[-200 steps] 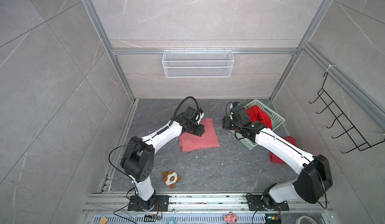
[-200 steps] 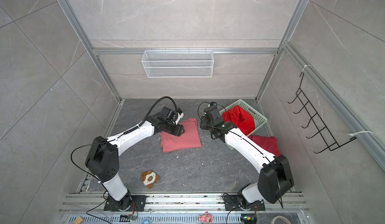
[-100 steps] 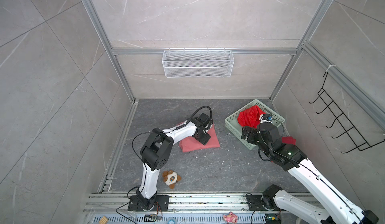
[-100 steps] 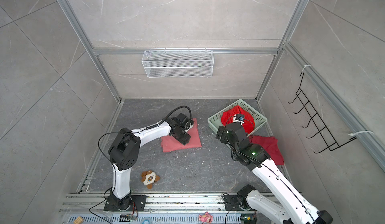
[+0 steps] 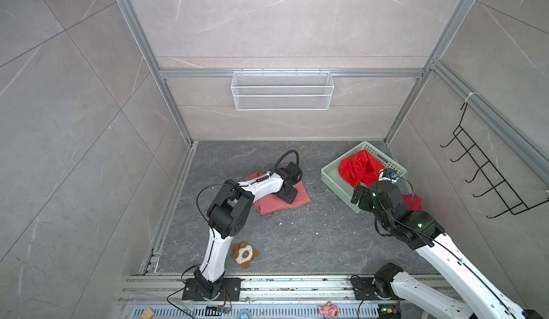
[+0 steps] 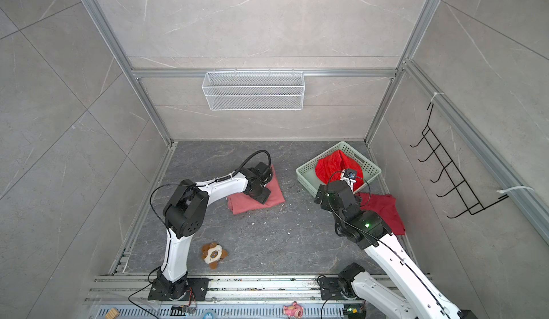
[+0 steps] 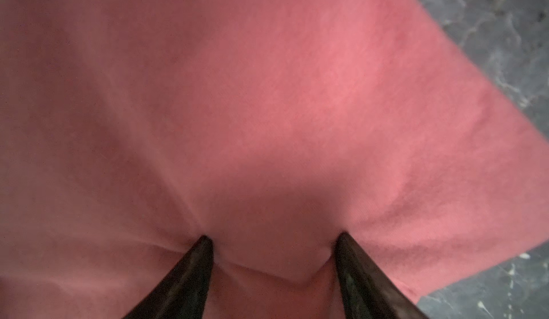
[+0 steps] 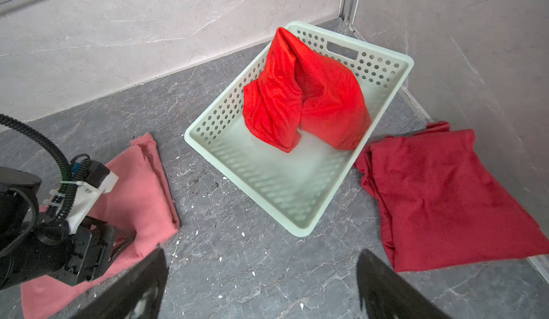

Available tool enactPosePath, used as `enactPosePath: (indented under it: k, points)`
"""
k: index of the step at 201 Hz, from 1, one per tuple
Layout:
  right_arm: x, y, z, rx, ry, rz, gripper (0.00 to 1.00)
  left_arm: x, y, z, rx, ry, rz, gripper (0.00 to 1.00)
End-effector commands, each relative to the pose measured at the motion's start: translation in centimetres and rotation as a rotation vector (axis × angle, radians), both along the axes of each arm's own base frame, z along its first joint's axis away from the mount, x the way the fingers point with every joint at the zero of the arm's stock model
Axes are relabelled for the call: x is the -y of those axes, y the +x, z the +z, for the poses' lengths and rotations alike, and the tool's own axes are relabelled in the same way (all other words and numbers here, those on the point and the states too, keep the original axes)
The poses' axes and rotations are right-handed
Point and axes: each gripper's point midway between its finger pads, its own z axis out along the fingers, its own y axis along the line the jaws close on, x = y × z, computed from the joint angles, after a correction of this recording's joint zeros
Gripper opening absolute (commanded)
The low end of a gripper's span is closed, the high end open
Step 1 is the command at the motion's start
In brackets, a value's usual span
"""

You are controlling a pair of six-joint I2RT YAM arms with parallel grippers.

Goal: Fold and stack the t-shirts

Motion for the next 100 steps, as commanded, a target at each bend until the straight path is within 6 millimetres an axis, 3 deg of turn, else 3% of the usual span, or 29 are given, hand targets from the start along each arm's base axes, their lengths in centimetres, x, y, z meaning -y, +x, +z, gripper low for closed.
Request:
enactPosePath:
  k: [1, 33, 59, 100]
  points:
    - [0.3, -0.2, -0.9, -0.026, -0.02, -0.017, 1.0, -3.3, 0.6, -2.3, -0.054, -0.014, 0.221, 0.68]
    - [0.1, -0.2, -1.4, -0.033, -0.01, -0.015, 0.99, -8.2, 1.7, -3.4, -0.113, -0.113, 0.493, 0.68]
    - [0.1, -0.2, -1.4, -0.033, -0.004, -0.015, 1.0, -14.1, 2.2, -3.8, -0.143, -0.22, 0.709, 0.68]
    - [-0.3, 0.2, -1.1, -0.026, -0.001, -0.008, 1.0, -23.0, 1.3, -3.2, -0.1, -0.245, 0.974, 0.68]
